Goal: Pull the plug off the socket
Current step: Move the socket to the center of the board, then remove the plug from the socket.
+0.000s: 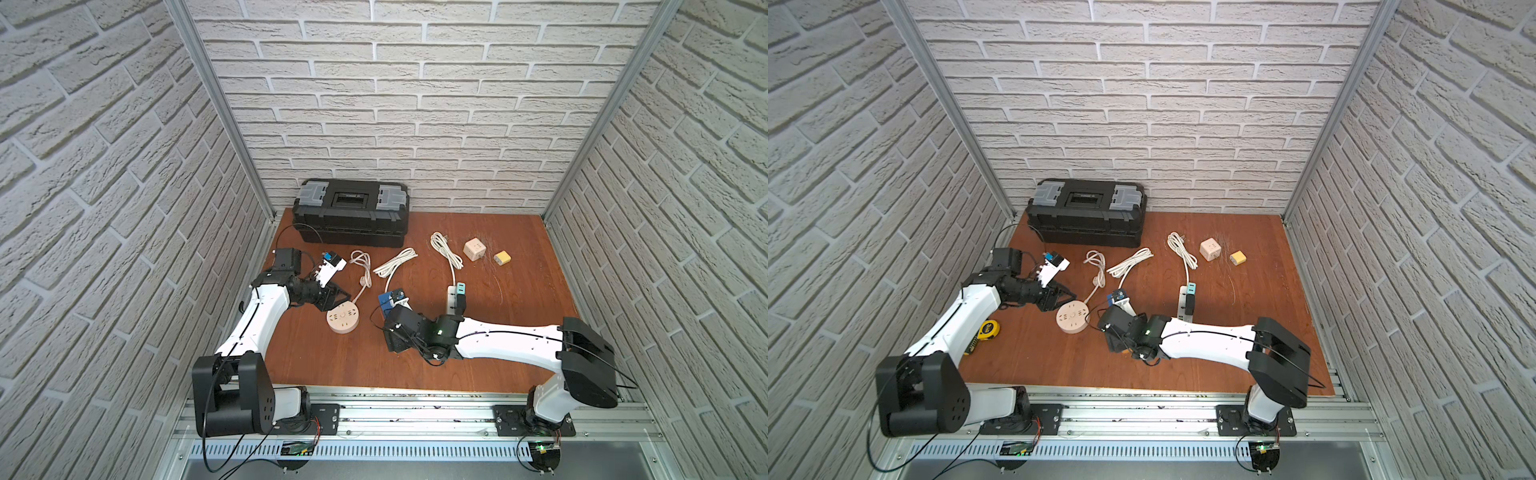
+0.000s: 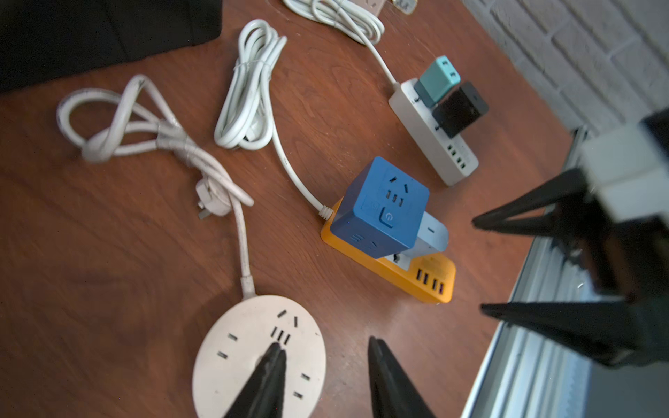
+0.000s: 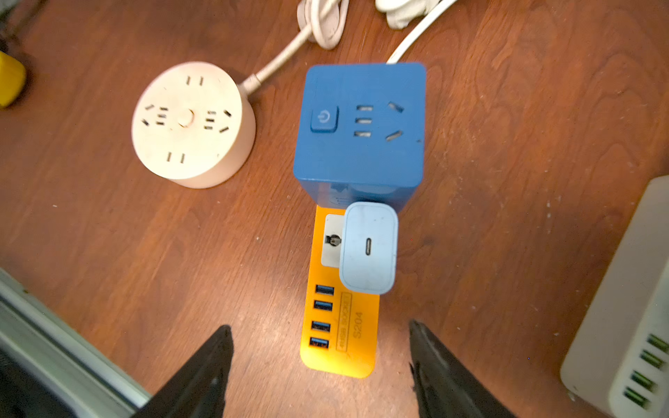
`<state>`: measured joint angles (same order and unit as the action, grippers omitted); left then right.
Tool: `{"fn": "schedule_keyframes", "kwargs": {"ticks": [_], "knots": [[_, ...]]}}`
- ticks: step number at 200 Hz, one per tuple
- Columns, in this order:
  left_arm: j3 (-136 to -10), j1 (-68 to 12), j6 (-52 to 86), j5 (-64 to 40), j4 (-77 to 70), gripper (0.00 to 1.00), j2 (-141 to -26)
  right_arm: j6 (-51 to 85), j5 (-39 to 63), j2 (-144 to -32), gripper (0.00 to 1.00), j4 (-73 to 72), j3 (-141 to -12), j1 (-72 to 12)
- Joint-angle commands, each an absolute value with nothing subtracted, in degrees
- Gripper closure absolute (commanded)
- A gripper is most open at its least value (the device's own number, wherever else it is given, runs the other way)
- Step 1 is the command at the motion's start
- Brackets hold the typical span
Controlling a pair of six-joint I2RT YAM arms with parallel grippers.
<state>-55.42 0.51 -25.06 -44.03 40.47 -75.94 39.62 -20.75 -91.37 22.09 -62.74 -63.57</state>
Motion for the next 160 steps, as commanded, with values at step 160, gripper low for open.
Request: {"fn": "schedule_keyframes", "kwargs": {"ticks": [160], "knots": [[-72.55, -20.94, -22.17, -40.66, 43.74, 1.0, -98.91, 44.06, -21.46, -76.22, 0.31, 21.19, -50.67, -56.76]]}}
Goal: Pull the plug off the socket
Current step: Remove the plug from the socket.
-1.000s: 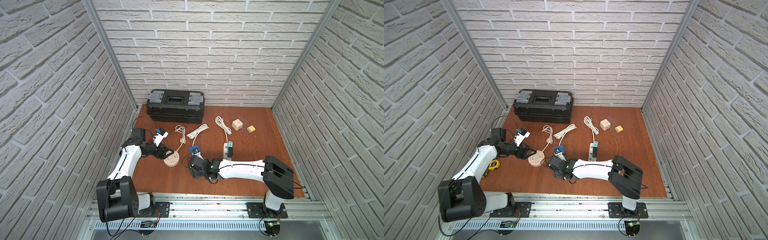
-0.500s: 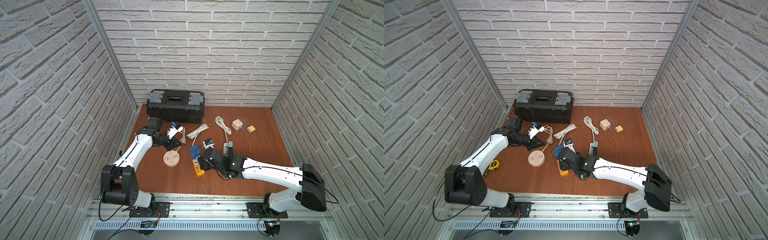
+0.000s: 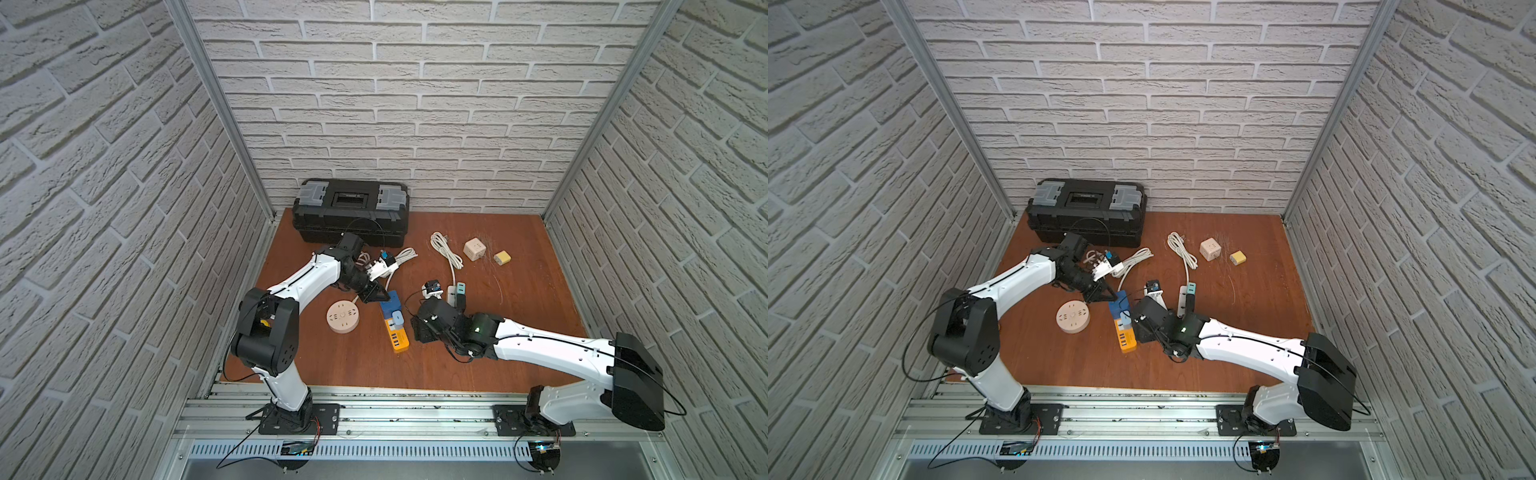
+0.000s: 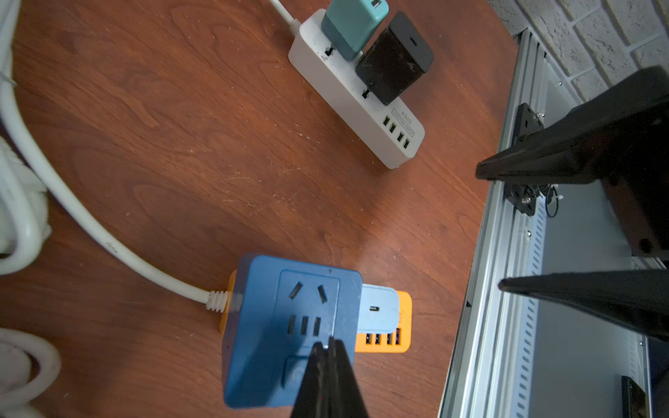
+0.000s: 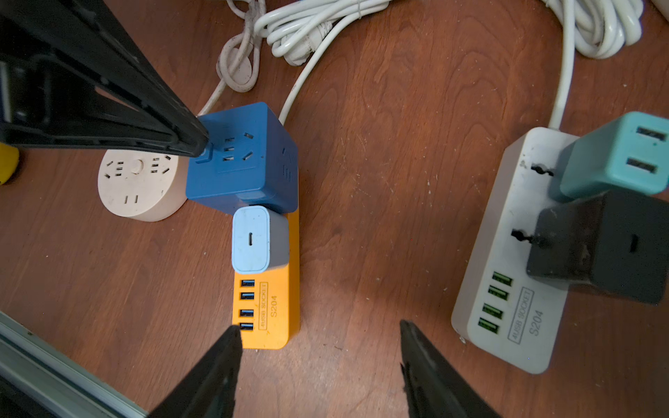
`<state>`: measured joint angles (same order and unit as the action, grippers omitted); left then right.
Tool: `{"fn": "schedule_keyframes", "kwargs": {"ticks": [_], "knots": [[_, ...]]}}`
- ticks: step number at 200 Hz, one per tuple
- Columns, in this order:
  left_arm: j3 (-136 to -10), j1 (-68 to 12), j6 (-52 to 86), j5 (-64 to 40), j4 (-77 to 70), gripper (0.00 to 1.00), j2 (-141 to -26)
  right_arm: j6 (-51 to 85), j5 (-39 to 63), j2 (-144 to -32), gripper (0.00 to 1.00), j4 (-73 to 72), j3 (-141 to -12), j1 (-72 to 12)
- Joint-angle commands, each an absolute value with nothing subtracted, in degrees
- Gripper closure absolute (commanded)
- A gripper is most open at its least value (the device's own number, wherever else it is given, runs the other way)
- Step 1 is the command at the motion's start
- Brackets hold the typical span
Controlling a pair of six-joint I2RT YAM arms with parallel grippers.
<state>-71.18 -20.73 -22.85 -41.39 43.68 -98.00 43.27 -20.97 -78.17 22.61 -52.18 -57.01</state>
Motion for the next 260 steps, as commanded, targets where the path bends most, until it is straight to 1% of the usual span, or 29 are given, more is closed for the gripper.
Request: {"fn": "schedule_keyframes", "kwargs": {"ticks": [1, 72, 109, 135, 236, 260], "knots": [[-72.53, -20.93, -22.25, -40.63, 43.75, 1.0, -98.94, 44.05, -21.41, -76.21, 0.31, 21.14, -50.65, -56.77], [-71.33, -21.32, -21.98, -37.31, 43.54, 1.0, -101.08, 38.29, -18.23, -79.86, 0.34, 19.44, -53.37, -56.82], [-71.06, -21.27, -21.37, -35.35, 43.94, 1.0, -101.85, 33.94, -17.32, -84.21, 0.35, 18.95, -56.9, -57.19], [-70.65, -21.31, -20.92, -34.24, 43.91, 1.0, -102.47, 30.93, -17.36, -87.35, 0.38, 18.82, -59.54, -57.91], [-68.34, -21.29, -20.84, -33.23, 43.81, 1.0, -103.09, 28.66, -16.6, -95.36, 0.41, 17.4, -63.3, -57.92], [-68.25, -21.32, -20.83, -33.24, 43.92, 1.0, -103.09, 28.34, -16.43, -97.39, 0.44, 17.31, -64.57, -57.92]]}}
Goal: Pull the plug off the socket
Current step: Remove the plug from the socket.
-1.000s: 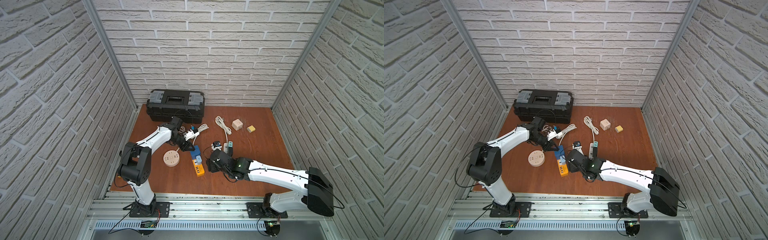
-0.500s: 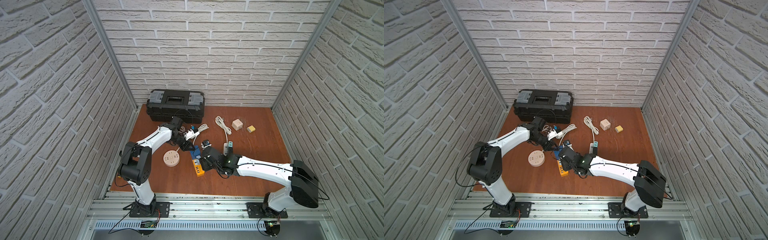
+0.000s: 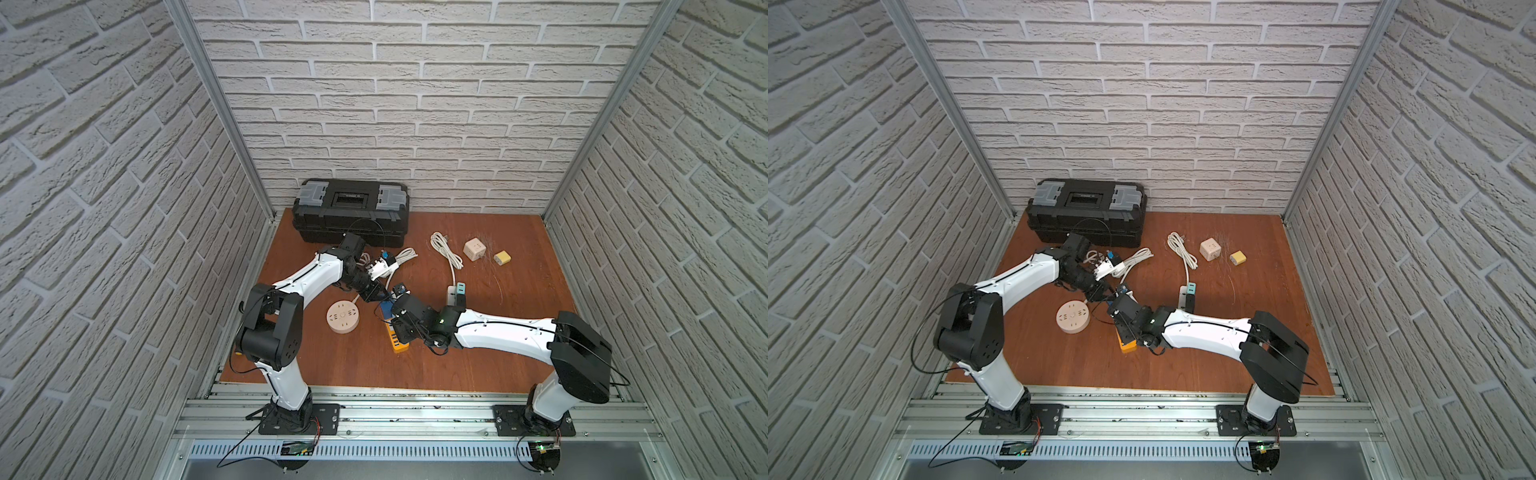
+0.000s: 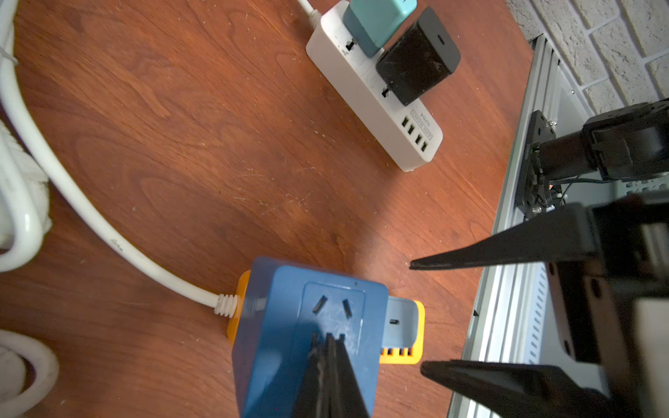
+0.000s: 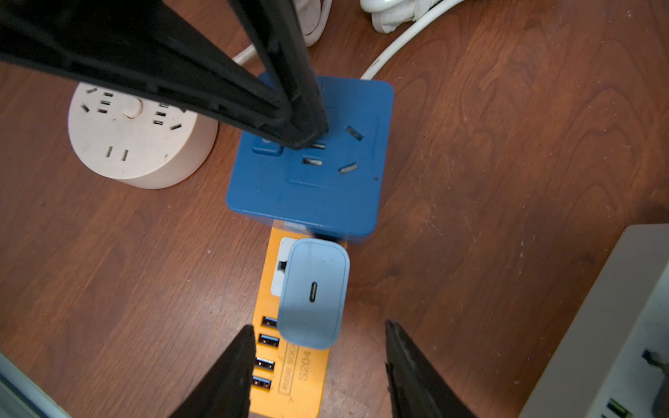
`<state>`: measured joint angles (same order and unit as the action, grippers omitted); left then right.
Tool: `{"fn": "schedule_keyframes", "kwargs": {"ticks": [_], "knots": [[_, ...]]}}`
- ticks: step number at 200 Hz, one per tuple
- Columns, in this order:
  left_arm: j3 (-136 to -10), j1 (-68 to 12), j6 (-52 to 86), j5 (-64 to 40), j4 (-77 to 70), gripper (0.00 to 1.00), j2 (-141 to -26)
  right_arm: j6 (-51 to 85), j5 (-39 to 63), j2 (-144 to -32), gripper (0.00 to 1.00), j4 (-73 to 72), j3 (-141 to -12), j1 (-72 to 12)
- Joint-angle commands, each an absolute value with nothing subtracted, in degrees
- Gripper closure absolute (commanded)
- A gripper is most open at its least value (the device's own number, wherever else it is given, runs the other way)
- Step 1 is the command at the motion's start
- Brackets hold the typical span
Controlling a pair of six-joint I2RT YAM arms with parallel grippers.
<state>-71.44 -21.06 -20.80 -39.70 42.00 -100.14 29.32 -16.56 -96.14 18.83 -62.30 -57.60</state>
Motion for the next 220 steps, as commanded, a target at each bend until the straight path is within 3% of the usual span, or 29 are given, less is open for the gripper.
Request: {"fn": "schedule_keyframes", "kwargs": {"ticks": [1, 99, 156, 220], "knots": [[-68.27, -21.3, -20.87, -33.28, 43.93, 1.0, -103.05, 28.36, -16.39, -97.43, 0.45, 17.31, -64.63, -57.92], [-66.81, -21.24, -21.27, -32.67, 43.44, 1.0, -102.7, 29.22, -23.9, -103.17, 0.81, 21.71, -70.79, -62.39], [-65.37, -20.98, -21.51, -32.09, 42.94, 1.0, -102.32, 32.88, -22.67, -101.62, 0.97, 18.83, -68.72, -61.4], [-63.12, -20.87, -22.31, -31.65, 42.53, 1.0, -101.34, 33.17, -20.26, -99.85, 0.98, 17.33, -67.16, -60.35]]}}
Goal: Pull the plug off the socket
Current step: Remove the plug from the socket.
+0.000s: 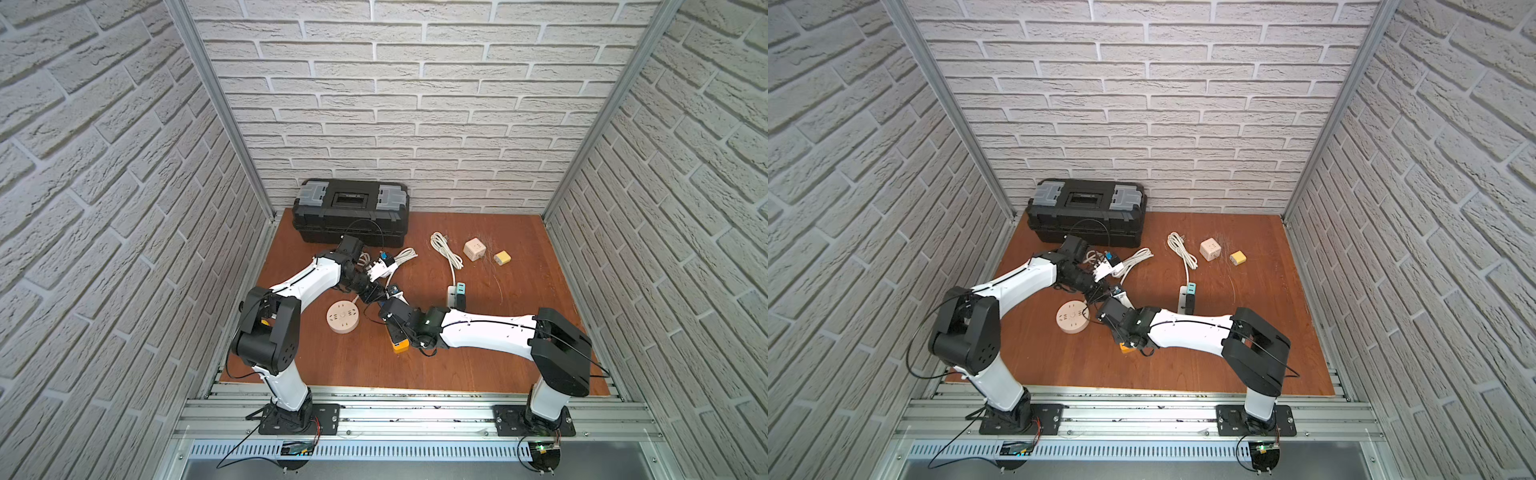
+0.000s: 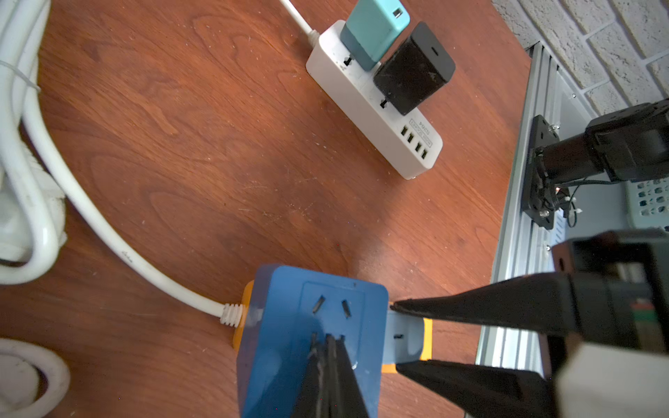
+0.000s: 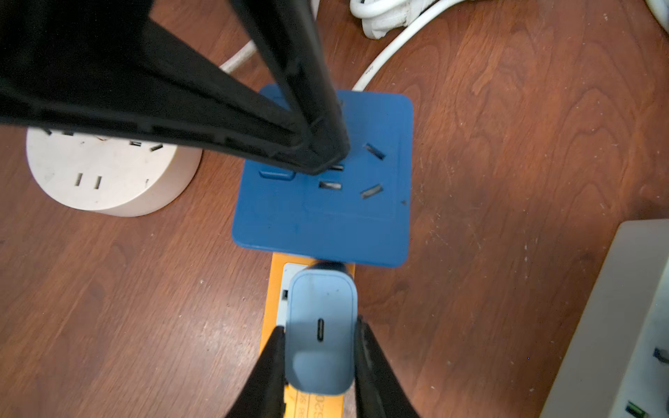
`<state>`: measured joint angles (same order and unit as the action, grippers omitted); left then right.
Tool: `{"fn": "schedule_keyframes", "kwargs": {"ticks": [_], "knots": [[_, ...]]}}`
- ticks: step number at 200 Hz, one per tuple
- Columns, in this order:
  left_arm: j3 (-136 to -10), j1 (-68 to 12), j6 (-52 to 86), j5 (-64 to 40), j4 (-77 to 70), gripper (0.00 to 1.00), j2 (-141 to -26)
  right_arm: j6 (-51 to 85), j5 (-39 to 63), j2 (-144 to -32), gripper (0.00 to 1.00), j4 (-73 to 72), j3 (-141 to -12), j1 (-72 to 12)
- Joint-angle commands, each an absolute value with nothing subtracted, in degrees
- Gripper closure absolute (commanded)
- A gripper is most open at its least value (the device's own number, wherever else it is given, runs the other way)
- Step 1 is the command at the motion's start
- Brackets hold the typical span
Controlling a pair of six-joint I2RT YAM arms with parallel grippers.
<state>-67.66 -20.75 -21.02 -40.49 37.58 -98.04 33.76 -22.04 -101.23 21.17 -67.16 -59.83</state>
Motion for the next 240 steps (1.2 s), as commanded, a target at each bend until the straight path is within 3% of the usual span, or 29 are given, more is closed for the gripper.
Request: {"fn": "schedule_keyframes", "kwargs": {"ticks": [1, 57, 97, 158, 204, 240], "knots": [[-63.07, -20.89, -22.32, -31.65, 42.49, 1.0, -101.34, 33.11, -20.32, -99.89, 0.98, 17.37, -67.2, -60.37], [-61.79, -20.66, -22.4, -31.25, 42.0, 1.0, -101.04, 28.44, -30.0, -105.57, 0.98, 24.31, -74.64, -65.56], [-61.17, -20.4, -22.41, -31.3, 41.55, 1.0, -100.79, 30.84, -28.92, -103.71, 0.98, 21.62, -72.56, -64.78], [-60.73, -20.33, -22.5, -31.51, 41.43, 1.0, -100.72, 36.8, -18.94, -97.2, 0.98, 12.86, -63.39, -59.15], [-60.04, -20.33, -22.76, -31.04, 41.14, 1.0, -100.89, 36.09, -19.47, -95.8, 0.98, 13.01, -62.67, -59.14], [-59.88, -20.32, -22.39, -31.2, 40.86, 1.0, -100.85, 32.07, -25.67, -97.65, 0.98, 16.85, -66.13, -62.61]]}}
